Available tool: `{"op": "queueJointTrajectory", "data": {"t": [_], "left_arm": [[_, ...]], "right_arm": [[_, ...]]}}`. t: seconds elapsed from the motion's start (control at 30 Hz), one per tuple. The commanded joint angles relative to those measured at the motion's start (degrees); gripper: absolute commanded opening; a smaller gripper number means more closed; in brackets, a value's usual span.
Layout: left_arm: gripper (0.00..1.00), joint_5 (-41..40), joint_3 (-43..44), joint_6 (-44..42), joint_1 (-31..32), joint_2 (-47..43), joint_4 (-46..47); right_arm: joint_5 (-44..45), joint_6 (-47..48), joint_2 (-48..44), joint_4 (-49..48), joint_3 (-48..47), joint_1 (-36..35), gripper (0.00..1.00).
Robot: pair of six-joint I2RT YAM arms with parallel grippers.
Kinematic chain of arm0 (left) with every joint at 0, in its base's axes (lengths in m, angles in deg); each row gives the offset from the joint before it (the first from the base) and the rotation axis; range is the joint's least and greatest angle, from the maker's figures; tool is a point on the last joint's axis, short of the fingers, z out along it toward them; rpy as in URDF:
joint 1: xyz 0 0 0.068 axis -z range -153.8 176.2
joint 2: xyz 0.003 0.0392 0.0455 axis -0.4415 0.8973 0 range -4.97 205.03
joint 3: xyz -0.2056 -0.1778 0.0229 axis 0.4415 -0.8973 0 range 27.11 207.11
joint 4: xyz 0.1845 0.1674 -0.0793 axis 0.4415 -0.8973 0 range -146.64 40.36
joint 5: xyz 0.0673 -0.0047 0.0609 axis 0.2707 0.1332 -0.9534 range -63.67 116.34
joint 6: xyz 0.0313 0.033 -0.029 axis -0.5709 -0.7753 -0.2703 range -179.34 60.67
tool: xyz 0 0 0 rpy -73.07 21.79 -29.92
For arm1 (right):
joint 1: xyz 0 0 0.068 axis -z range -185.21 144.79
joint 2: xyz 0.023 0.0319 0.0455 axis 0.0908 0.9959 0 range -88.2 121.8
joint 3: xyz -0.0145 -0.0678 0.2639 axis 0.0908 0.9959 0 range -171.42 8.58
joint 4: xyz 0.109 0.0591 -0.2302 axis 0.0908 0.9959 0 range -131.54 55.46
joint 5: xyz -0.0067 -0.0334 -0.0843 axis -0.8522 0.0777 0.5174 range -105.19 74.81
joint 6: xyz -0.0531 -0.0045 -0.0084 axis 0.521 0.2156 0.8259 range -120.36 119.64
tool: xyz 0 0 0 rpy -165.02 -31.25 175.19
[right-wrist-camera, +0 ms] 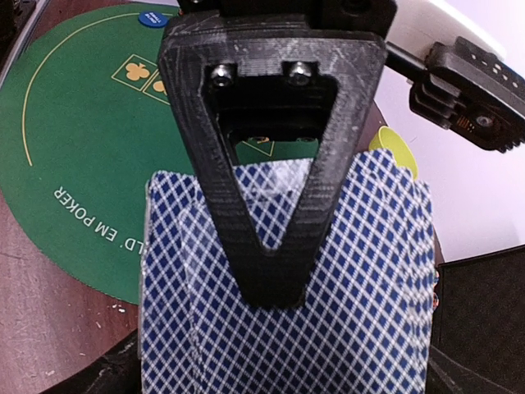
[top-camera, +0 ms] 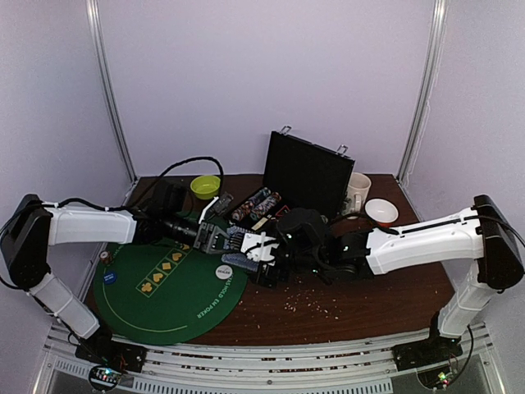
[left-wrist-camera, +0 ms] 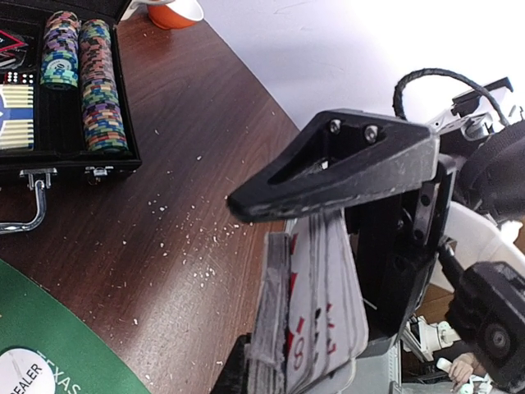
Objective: Distribute texas hold em gaming equipment
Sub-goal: Pass from the right arm to the left, then place the face-down deck piles at the center of the board.
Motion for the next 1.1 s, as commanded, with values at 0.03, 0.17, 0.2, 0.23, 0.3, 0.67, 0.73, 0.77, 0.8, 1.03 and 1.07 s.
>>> {"op": "queueJointTrajectory", "data": {"t": [0.03,0.17,0.2,0.23,0.3,0.67,0.73,0.77,0.8,1.03,1.07], "left_arm": [[0.0,1.4,-0.7,0.9,-0.2,0.8,2.6],[0.0,1.9,-0.6,0.9,-0.2,1.3,2.8],[0.0,2.4,-0.5,0.8,-0.2,1.3,2.9],[0.0,2.8,-0.5,0.7,-0.2,1.2,3.2],[0.08,3.9,-0.5,0.4,-0.2,0.9,4.0],[0.33,5.6,-2.5,1.4,-0.1,-0.7,8.1],[0.36,5.7,-3.0,2.1,-0.2,-1.0,9.6],[0.37,5.7,-3.2,2.6,-0.1,-1.2,10.4],[0.37,5.9,-3.3,3.2,-0.1,-1.3,11.6],[0.1,6.1,-3.7,3.6,-0.1,-1.5,12.1],[0.05,6.1,-3.7,3.1,-0.1,-1.5,11.6]], "right_arm": [[3.3,2.3,3.0,4.1,-4.5,-1.1,0.9],[4.5,2.4,3.8,5.3,-5.0,-1.7,0.74],[4.6,2.1,3.9,5.5,-5.0,-1.7,0.67],[4.7,1.8,3.8,5.7,-5.0,-1.7,0.63],[4.6,1.1,3.7,6.0,-4.9,-1.7,0.57],[3.5,0.7,3.4,5.6,-5.2,-1.6,0.49],[3.3,0.8,3.4,5.6,-5.3,-1.7,0.49],[3.1,0.9,3.5,5.6,-5.3,-1.7,0.49],[2.9,1.0,3.4,5.6,-5.3,-1.7,0.49],[3.5,0.3,3.0,5.3,-5.0,-1.6,0.58],[3.5,-0.2,2.5,4.9,-4.6,-1.5,0.63]]}}
